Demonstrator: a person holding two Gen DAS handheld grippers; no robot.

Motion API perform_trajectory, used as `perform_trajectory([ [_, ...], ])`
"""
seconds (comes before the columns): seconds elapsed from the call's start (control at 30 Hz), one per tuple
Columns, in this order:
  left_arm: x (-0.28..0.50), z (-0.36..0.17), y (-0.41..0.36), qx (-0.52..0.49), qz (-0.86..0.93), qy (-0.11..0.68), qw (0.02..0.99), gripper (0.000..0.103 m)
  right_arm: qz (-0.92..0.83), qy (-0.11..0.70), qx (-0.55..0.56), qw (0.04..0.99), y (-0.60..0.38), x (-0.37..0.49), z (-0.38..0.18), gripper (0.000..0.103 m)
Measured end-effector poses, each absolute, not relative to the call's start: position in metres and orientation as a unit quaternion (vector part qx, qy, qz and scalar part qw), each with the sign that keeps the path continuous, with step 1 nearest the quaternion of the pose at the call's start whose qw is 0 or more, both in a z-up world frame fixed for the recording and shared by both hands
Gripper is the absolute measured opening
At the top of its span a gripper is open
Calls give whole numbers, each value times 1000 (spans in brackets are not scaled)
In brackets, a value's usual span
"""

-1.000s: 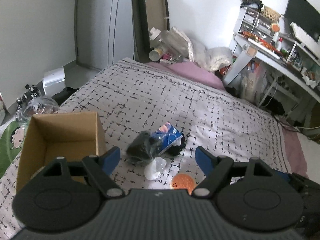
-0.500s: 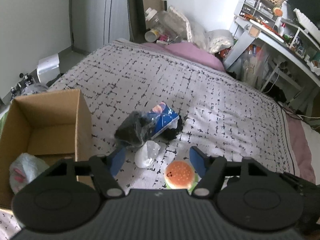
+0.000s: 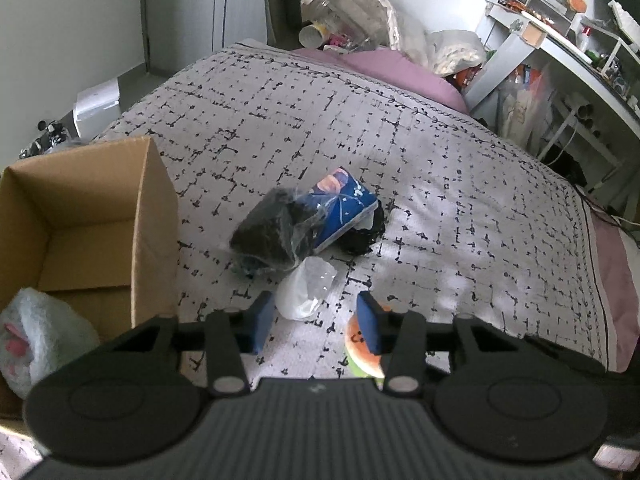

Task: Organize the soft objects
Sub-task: 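Grasp the white plastic bag with the left gripper while the right grasps the burger plush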

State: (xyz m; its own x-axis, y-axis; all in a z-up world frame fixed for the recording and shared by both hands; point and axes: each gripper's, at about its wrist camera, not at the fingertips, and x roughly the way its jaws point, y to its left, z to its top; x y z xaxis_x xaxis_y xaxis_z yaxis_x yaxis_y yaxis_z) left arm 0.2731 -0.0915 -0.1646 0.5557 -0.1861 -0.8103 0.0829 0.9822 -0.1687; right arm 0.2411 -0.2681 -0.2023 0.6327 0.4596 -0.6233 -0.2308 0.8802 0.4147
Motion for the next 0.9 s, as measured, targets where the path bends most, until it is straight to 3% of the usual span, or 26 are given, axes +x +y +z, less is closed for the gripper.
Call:
perform_trajectory([
  [0.13,280,-171,-94,-55,-74,469,879,45,196,384,144,891,-263,246,-208,68],
  [0.23,286,-176,-95,-56,-70,470,878,45,204,388,139,888,-263,250,-213,53],
  [0.3,291,-180,-97,-53,-67,472,877,45,208,393,138,885,-263,252,-217,28],
  [0.67,310,-203,-109,-9,-55,490,870,45,210,394,168,879,-277,251,-218,24],
  [0.7,311,-206,-109,-10,-57,492,869,43,207,393,172,879,-279,250,-218,24],
  [0.73,311,-207,-108,-14,-59,493,868,35,204,393,177,879,-281,250,-217,24],
  [0.9,308,-206,-106,-23,-64,487,871,33,192,394,186,879,-285,249,-214,23],
])
